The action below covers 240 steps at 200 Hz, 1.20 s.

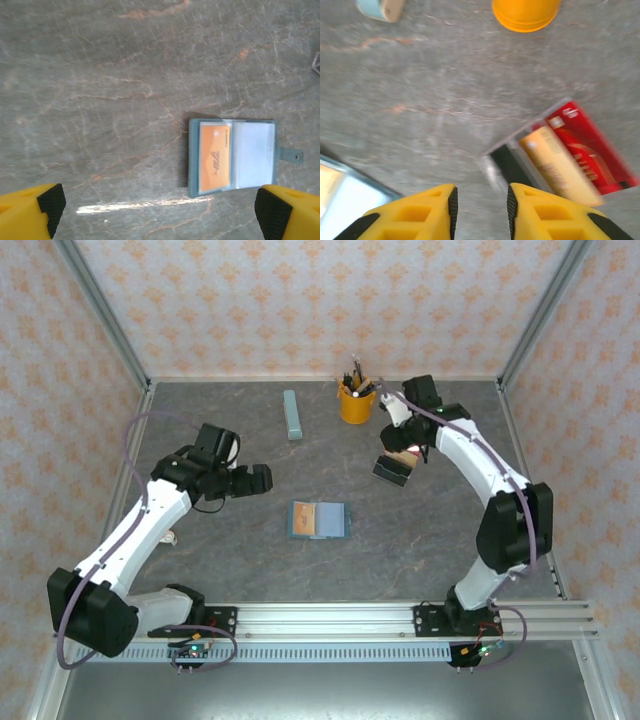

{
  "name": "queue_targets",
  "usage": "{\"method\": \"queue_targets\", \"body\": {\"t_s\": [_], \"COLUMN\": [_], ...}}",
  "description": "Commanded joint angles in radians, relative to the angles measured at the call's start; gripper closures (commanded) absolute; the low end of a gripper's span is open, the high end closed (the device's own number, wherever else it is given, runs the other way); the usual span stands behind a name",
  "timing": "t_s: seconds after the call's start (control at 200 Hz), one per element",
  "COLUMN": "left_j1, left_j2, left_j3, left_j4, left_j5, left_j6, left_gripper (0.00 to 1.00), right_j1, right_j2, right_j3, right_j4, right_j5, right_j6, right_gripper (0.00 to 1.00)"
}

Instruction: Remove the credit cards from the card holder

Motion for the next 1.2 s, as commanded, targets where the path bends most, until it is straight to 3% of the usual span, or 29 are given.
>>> {"method": "queue_targets", "body": {"t_s": [0.0,0.205,0.455,0.891,1.196], "left_j1": [0.004,-0.036,-0.128,-0.169,-0.169], "left_j2": [0.028,0.084,0.195,0.383,0.428], "left_j3": [-0.051,-0.099,-0.09,-0.062,-0.074], "left_j4": [0.117,0.217,0.292,0.34,0.321], "left_j5": [0.126,0.183,0.172,0.137,0.073], "left_j6": [-0.075,-0.15,-0.206,-0.224,-0.209], "left_gripper": [0.04,0.17,0.43,0.79,0.87], "right_j1": [0.078,0.246,0.395,0.405,0.405], "right_j2": [-0.054,-0.06,0.082,0.236,0.287], "right_j3": [-0.095,-0.244,-0.259,-0.201,-0.166], "right_j4": [0.095,0.248,0.372,0.332,0.296], "right_j5": [-0.027,-0.031,-0.075,-0.13,-0.155], "right_j6": [0.314,0.655,0.87,0.945,0.917], "right_gripper": [0.66,0.61,0.62,0.75,0.76]}}
